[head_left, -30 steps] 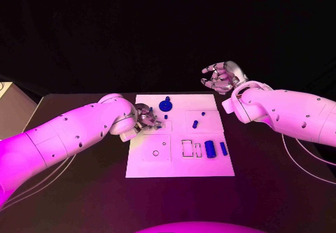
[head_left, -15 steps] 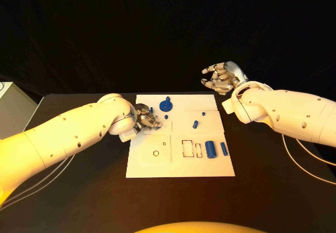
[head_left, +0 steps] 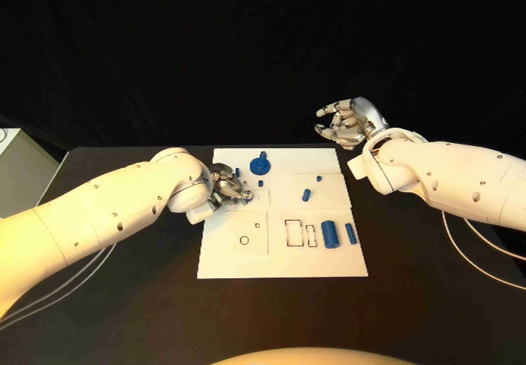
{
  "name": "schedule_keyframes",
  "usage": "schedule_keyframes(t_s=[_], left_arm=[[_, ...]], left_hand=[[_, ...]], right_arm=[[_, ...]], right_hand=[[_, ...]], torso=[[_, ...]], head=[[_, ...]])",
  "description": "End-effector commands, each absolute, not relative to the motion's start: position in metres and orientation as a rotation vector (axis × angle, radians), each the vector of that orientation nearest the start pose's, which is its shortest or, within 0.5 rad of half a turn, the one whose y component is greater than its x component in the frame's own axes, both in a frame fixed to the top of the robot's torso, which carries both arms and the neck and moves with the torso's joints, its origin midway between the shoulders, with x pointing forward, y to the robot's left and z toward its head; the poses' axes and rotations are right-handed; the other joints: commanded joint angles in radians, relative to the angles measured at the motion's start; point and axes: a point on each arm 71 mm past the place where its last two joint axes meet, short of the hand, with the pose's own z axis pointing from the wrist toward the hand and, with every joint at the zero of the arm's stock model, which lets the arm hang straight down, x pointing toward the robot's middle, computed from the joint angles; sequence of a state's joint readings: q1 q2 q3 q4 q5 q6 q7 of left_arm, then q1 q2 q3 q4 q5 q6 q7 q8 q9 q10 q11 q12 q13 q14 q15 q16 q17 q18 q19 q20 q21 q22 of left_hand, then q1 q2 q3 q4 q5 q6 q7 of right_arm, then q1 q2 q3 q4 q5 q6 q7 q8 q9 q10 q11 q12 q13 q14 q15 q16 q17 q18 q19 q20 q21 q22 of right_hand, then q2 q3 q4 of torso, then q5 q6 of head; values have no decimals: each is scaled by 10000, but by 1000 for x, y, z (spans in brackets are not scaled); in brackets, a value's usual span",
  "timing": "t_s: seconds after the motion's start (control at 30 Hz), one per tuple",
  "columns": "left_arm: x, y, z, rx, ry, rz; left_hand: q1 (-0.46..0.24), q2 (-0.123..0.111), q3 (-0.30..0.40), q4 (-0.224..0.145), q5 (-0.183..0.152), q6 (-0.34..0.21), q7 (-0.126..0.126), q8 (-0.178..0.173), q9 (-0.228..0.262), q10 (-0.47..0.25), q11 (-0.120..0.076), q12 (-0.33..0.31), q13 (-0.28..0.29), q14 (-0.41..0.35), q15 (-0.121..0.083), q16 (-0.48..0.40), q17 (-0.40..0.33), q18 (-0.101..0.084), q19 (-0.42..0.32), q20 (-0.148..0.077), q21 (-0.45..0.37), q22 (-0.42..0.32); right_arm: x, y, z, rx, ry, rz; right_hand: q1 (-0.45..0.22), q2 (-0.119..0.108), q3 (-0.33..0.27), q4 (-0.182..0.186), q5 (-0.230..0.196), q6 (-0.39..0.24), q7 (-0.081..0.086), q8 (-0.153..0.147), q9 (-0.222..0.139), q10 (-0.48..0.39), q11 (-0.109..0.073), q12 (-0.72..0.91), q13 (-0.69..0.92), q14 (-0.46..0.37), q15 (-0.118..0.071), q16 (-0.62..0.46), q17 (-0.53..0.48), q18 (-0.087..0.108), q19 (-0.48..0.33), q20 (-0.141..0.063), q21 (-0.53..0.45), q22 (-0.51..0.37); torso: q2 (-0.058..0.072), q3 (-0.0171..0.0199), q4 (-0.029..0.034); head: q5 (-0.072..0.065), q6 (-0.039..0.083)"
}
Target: Assemble the parts on the task board
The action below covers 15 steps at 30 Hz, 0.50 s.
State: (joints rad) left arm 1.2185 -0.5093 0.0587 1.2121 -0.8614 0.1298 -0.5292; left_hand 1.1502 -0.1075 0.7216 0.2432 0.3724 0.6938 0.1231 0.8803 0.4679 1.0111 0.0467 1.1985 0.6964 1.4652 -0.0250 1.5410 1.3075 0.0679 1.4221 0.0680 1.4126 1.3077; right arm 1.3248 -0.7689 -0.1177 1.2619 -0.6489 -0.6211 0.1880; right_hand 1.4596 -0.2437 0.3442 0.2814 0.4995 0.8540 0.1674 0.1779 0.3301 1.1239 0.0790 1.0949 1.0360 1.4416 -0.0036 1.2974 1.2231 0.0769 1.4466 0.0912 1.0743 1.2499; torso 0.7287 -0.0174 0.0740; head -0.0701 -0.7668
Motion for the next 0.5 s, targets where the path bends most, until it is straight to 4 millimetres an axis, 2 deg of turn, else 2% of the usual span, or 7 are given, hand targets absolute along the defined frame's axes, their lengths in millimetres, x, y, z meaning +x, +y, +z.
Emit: schedule_keyframes(t_s=[0.03, 0.5], left_arm=[[532, 126, -206, -4223, 23444, -6851], [531, 136, -201, -4607, 23671, -7471]], left_hand=[[-68, 64, 2038, -1981, 34, 87, -14, 1, 6, 35, -40, -71, -29, 772, 15, -66, 1913, -29, -36, 71, -4, 19], [-282, 93, 2270, -2228, -4, 255, -166, -203, -63, 11, -156, -120, -35, 714, -70, -135, 1791, 37, -222, 67, -161, -234]], right_arm=[[547, -262, -146, 5526, 13416, 8616], [546, -261, -147, 5504, 13507, 8639]], right_hand=[[-77, -57, 44, -3, 52, 1, 20, 41, -10, 81, -3, 56, 13, 81, -6, 28, 4, 166, 42, 6, -22, 14], [-92, -67, 73, -4, 89, 1, 18, 47, -11, 85, -5, 61, 10, 83, -8, 29, 5, 166, 42, 4, -26, 12]], torso=[[-4, 5, 0], [3, 3, -3]], head=[[0, 3], [-9, 12]])
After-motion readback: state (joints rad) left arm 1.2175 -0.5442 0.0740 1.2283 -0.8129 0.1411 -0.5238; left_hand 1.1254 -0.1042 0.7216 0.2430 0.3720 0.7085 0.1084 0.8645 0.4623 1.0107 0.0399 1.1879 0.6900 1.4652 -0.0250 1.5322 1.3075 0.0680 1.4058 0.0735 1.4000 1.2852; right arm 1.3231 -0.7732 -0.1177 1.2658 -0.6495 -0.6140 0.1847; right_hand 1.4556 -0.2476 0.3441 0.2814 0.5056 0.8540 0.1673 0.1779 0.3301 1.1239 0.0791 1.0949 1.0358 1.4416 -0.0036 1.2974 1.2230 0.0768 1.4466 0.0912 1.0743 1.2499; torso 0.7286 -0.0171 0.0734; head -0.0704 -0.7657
